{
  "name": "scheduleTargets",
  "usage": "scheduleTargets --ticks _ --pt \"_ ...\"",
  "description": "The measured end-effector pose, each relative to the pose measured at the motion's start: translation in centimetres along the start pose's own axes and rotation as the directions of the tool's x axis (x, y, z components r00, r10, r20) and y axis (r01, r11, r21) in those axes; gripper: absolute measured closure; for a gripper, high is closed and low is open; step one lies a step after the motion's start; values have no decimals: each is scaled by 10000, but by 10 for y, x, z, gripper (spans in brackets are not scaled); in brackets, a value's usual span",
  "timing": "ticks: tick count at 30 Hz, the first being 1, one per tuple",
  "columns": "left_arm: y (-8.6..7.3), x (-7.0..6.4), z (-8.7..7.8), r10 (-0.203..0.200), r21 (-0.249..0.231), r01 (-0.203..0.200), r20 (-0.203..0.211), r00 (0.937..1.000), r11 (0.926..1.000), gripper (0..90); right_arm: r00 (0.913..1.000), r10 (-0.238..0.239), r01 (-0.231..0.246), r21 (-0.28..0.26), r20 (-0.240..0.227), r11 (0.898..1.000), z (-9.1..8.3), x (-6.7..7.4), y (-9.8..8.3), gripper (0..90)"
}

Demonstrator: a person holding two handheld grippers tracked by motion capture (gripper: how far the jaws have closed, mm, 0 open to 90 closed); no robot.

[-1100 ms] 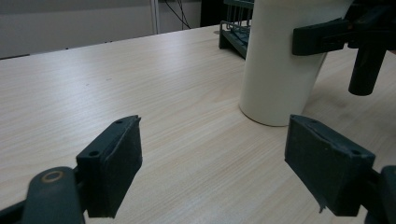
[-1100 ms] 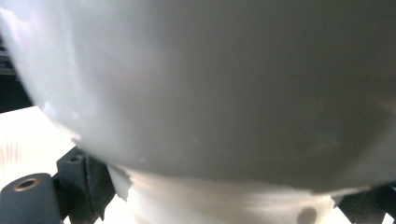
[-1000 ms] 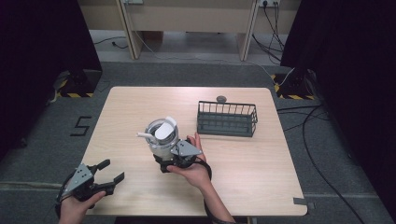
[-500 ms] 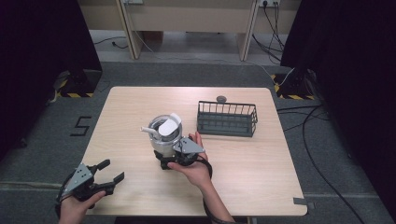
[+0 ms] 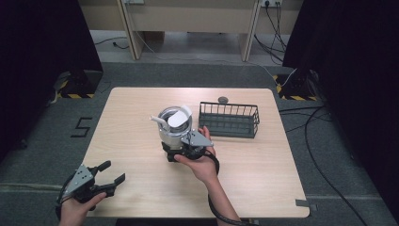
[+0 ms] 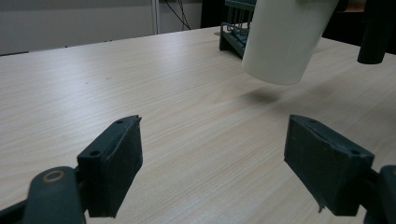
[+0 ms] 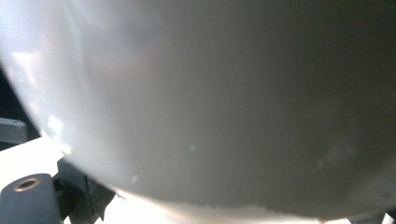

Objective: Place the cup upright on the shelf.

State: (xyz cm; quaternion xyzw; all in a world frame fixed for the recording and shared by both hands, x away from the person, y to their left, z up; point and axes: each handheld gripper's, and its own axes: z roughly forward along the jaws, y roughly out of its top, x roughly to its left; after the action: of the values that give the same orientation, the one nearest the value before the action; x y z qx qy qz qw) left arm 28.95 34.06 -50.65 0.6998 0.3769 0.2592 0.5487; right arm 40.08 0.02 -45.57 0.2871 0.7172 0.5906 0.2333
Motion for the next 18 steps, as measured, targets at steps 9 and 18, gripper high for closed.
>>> scheduleTargets --ticks 9,18 --pt "0 0 0 1 -13 -1 11 10000 10000 185 9988 238 -242 90 417 9997 -3 -13 7 109" --pt "0 0 0 -2 -8 2 15 10000 10000 185 9955 313 -318 45 898 9995 -7 -26 15 109"
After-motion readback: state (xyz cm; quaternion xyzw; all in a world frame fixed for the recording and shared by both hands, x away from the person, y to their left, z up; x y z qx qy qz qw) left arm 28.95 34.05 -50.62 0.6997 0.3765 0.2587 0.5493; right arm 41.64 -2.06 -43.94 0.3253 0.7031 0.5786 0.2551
